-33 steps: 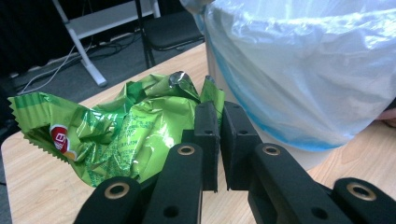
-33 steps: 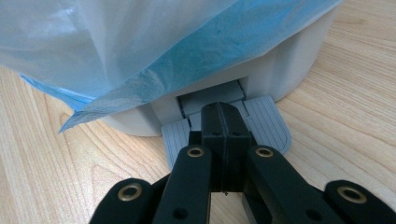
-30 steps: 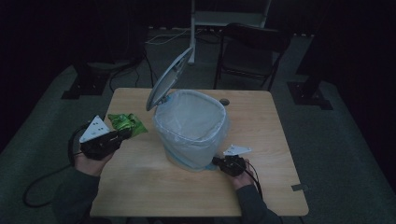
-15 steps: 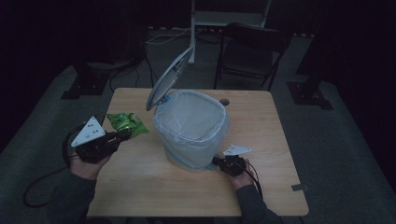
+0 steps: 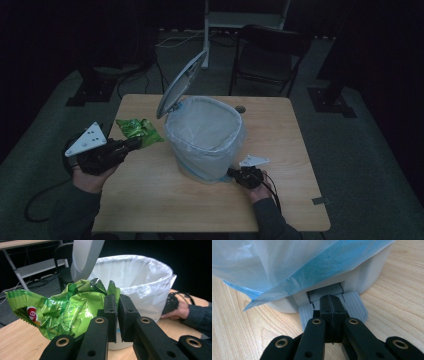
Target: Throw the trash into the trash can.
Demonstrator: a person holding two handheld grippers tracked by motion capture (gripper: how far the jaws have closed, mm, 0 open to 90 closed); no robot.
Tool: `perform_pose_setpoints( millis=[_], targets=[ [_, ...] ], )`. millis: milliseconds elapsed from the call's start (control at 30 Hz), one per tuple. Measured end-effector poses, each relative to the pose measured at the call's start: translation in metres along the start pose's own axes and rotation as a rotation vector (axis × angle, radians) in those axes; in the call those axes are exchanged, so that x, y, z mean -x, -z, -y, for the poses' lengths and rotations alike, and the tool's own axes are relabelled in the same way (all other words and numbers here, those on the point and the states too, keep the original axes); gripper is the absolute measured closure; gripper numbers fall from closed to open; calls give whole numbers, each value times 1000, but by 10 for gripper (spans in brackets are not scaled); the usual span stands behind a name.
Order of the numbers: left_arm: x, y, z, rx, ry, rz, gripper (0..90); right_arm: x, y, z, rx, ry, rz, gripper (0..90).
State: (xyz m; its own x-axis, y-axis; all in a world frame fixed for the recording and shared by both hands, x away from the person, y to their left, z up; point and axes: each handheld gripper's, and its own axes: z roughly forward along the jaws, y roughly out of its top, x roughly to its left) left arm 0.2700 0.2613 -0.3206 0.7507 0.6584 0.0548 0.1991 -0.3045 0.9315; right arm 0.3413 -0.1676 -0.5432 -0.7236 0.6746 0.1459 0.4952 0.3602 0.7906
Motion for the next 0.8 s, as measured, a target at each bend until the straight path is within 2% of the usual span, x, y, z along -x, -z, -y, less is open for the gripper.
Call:
perform_pose_setpoints(
  millis=[167,200,433,600,767,800],
  targets=[
    [2,3,-3,6,1,22,856,0,0,0,0,-1,0,899],
    [3,4,-4,5,-4,53,856,0,0,0,0,0,0,900],
    [8,4,-9,16,-11,158,854,0,0,0,0,-1,-1,899],
    [13,3,-13,17,-25,199,854,0,0,0,0,-1,-1,900],
    [20,0,-18,10,-41,219,853,0,0,0,1,-3,-2,900],
    [23,-2,-20,12,-41,235,853,0,0,0,1,-3,-3,899]
  ],
)
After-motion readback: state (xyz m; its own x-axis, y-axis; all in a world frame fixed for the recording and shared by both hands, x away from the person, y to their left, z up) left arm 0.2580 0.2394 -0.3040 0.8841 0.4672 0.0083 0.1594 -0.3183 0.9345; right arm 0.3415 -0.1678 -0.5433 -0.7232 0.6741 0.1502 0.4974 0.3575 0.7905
